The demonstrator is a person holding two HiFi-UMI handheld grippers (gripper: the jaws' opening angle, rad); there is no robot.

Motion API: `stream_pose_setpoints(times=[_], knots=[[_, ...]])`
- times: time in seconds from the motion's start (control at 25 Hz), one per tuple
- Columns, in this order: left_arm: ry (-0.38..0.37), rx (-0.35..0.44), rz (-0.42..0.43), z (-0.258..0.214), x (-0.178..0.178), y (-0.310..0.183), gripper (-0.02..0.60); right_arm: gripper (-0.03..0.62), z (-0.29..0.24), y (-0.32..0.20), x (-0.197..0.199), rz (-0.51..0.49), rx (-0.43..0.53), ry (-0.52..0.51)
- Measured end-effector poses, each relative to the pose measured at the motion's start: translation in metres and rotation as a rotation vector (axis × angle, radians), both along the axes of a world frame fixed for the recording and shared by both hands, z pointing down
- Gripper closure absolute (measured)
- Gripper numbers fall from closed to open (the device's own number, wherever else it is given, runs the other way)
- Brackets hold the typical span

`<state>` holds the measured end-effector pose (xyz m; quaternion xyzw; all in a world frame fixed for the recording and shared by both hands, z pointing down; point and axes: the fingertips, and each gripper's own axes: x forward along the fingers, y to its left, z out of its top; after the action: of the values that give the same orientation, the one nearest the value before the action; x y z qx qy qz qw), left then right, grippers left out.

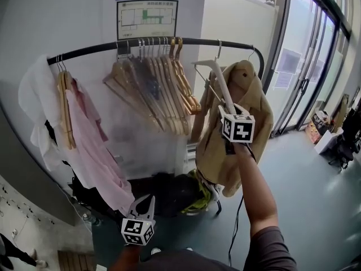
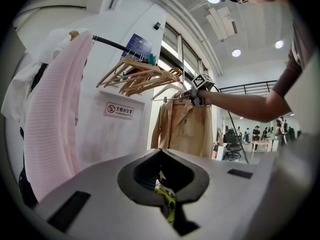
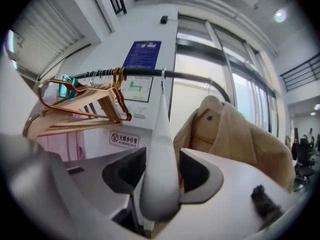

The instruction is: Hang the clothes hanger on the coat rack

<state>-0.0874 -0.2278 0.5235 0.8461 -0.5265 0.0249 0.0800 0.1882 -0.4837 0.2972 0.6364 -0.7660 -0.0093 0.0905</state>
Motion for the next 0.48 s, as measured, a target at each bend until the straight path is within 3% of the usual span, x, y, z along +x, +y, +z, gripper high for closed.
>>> stream_pose_setpoints(times=[0.08, 0.24, 0.48], knots=[[0.001, 0.0, 0.013, 0.0, 0.004, -0.001, 0.572, 0.39, 0.009, 0.02, 0.005, 0.018, 0.074, -0.067], [0.005, -0.002, 0.032, 0.001, 0.011, -0.004, 0.572, 0.388, 0.04, 0.075, 0.002, 0.023, 0.117, -0.153], [0.007, 0.025, 0.078, -0.007, 0.028, -0.02, 0.572, 0.39, 0.123, 0.142, -0.025, -0.005, 0.071, -0.088]])
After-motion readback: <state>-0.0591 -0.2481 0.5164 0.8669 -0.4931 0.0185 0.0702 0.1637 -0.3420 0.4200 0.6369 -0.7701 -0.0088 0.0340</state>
